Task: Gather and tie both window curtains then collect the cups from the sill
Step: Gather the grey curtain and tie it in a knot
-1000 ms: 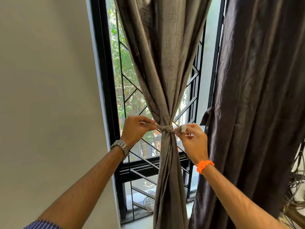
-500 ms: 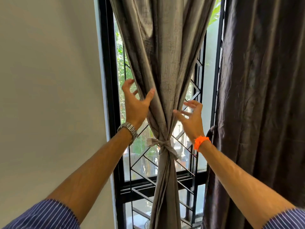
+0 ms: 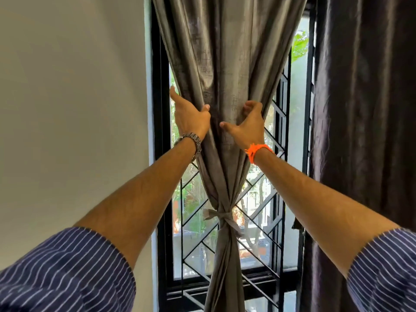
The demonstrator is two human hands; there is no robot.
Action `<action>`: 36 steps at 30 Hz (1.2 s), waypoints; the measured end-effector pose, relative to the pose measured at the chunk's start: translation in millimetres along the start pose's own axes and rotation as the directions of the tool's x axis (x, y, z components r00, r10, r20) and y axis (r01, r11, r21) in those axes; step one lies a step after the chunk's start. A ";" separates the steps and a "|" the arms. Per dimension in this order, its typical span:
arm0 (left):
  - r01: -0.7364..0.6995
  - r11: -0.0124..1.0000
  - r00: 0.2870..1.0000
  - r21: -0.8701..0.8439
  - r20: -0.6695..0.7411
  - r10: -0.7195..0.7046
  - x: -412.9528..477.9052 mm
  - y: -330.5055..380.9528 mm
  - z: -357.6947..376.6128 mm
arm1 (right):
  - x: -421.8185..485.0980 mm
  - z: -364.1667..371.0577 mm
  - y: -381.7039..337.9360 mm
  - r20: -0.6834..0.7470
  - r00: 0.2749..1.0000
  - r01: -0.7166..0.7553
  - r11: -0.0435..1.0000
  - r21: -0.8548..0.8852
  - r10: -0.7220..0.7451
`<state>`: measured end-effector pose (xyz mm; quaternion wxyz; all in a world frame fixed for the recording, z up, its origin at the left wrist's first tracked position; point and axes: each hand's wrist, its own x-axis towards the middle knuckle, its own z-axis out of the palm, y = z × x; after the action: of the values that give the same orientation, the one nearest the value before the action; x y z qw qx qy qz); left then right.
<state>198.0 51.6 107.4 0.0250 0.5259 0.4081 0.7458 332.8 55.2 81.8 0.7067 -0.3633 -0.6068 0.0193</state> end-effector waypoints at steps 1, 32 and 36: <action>0.005 0.999 1.000 0.033 0.007 -0.005 3.3 -1.4 0.1 | 4.4 4.0 0.4 -0.008 1.000 -0.013 1.000 -0.003 0.013; -0.260 0.895 0.950 0.362 0.261 0.170 2.3 34.1 18.8 | -3.3 -22.9 -17.4 -0.226 0.970 0.013 0.953 -0.303 -0.085; -0.255 0.908 0.948 0.332 0.269 0.168 4.9 30.9 19.1 | 11.4 -23.6 -19.6 -0.218 0.958 -0.221 0.964 -0.149 0.186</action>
<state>223.3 44.5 133.0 -0.1059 0.6471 0.4728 0.5886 348.3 34.6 101.9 0.7249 -0.4836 -0.4905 0.0026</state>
